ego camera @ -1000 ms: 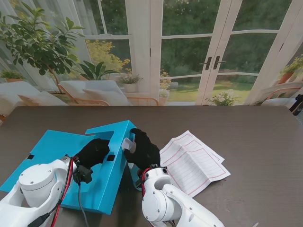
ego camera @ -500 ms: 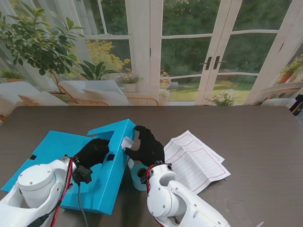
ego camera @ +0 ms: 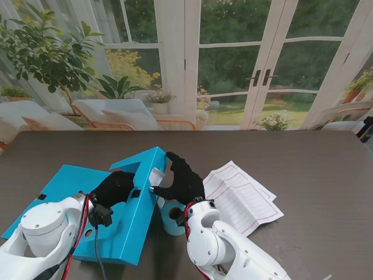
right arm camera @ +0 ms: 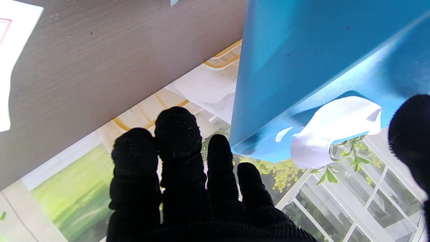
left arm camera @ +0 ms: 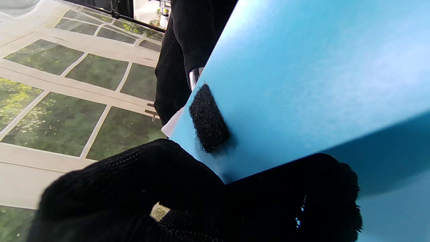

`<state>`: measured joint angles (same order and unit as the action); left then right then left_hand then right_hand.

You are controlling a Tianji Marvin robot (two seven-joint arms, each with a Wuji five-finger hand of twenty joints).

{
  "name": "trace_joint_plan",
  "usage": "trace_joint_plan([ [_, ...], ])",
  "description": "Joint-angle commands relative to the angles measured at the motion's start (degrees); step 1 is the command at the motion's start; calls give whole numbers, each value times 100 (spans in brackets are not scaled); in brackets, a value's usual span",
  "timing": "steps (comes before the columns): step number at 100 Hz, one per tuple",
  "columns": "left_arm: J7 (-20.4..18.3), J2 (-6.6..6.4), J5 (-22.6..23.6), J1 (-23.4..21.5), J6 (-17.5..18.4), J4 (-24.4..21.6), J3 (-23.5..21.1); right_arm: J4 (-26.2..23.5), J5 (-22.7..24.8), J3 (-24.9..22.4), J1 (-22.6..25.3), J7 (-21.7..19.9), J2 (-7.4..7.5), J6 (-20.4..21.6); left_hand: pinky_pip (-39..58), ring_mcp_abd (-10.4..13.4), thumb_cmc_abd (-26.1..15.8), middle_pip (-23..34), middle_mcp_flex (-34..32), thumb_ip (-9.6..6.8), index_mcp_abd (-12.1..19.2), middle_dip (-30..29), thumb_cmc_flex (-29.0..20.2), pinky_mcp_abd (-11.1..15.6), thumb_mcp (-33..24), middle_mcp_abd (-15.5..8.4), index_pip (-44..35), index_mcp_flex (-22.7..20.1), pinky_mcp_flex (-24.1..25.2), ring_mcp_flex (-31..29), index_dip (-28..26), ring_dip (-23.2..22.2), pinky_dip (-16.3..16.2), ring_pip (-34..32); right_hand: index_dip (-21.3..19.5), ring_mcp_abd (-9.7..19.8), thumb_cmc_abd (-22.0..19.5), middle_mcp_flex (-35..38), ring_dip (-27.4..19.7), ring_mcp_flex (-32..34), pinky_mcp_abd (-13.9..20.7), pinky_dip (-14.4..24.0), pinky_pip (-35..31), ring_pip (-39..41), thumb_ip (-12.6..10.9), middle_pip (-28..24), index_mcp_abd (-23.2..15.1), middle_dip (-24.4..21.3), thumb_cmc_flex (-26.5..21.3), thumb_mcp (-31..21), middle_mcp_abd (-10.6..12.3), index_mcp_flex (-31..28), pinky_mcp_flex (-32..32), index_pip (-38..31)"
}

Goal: Peel a label from the label roll, stick it on the side of the file box and file the documents

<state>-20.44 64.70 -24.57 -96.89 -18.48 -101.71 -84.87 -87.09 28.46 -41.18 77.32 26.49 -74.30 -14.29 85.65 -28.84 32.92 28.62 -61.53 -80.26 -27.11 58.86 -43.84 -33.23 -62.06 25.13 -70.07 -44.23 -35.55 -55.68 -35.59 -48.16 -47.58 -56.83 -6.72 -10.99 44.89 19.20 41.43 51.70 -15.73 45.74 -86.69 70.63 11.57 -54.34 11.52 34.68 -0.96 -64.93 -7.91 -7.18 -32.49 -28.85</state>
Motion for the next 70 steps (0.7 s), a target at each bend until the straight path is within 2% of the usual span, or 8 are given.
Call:
trace_joint_plan([
  [1,-103,15,-22,5,2,-40,-5,-103,13,-19,19,-151,34,36,287,15,382,68,-243,-204,-157,88,-118,44,-50,-444,-225,-17,-33,-148,-51,-121,92,-234,92,-63,247,-320,88,-153,-66,239,100,-25,190,14,161,-40,356,-151,213,242,918,370],
  [13,-105,16,-32,1,-4,-41,-10,-137,-22,-82,19,-247,70,77,282,12,381,70,-237,-203,-156,101,-120,49,-52,-442,-230,-19,-18,-127,-64,-123,95,-232,4,-46,10,-418,112,-241,-70,292,173,-46,213,44,193,-33,548,-128,213,269,1025,646],
  [15,-108,15,-31,-1,-6,-43,-11,-140,-31,-95,20,-259,73,74,282,14,381,69,-235,-202,-155,103,-120,49,-51,-439,-230,-16,-18,-126,-65,-124,95,-234,-503,-44,-70,-428,140,-252,-56,399,228,-55,197,48,196,-20,557,-83,198,175,1026,1084],
  [18,-115,13,-31,-3,-9,-45,-14,-142,-53,-115,19,-276,77,72,282,9,381,68,-233,-204,-156,104,-122,49,-54,-441,-229,-13,-18,-124,-67,-125,95,-235,-669,-55,-164,-438,146,-260,-55,428,246,-58,198,51,175,-17,573,-59,185,162,1048,1217],
  [39,-145,8,-46,-12,-36,-52,-25,-48,-219,-192,-51,-241,29,-21,276,3,379,65,-236,-204,-170,112,-119,49,-53,-436,-222,-12,-6,-119,-73,-126,96,-240,-1180,-182,-738,-352,145,-262,-12,462,161,-7,149,32,91,-14,339,287,59,168,1079,1005],
  [54,-201,-2,-61,-18,-46,-54,-41,36,-322,-178,-140,-241,-21,-163,266,-13,378,59,-229,-207,-174,107,-120,41,-59,-426,-219,-17,11,-103,-79,-126,91,-238,-1226,-233,-934,-266,132,-224,0,447,115,14,102,15,24,-15,86,410,-21,138,1064,632],
  [68,-265,-22,-38,-57,-54,-95,-76,174,-461,-120,-253,-233,-89,-246,254,-10,372,64,-228,-205,-171,111,-119,43,-57,-425,-215,-7,30,-106,-84,-130,86,-244,-1025,-282,-1120,-199,114,-206,32,422,71,14,59,16,-71,-24,-93,531,-84,151,1071,166],
  [70,-269,-24,-34,-65,-54,-104,-82,195,-474,-111,-268,-228,-98,-251,253,-7,369,64,-227,-205,-175,112,-120,43,-58,-424,-215,-8,30,-106,-85,-130,85,-244,-683,-289,-1143,-176,104,-199,40,396,52,20,36,21,-93,-31,-116,563,-76,204,1074,-134],
])
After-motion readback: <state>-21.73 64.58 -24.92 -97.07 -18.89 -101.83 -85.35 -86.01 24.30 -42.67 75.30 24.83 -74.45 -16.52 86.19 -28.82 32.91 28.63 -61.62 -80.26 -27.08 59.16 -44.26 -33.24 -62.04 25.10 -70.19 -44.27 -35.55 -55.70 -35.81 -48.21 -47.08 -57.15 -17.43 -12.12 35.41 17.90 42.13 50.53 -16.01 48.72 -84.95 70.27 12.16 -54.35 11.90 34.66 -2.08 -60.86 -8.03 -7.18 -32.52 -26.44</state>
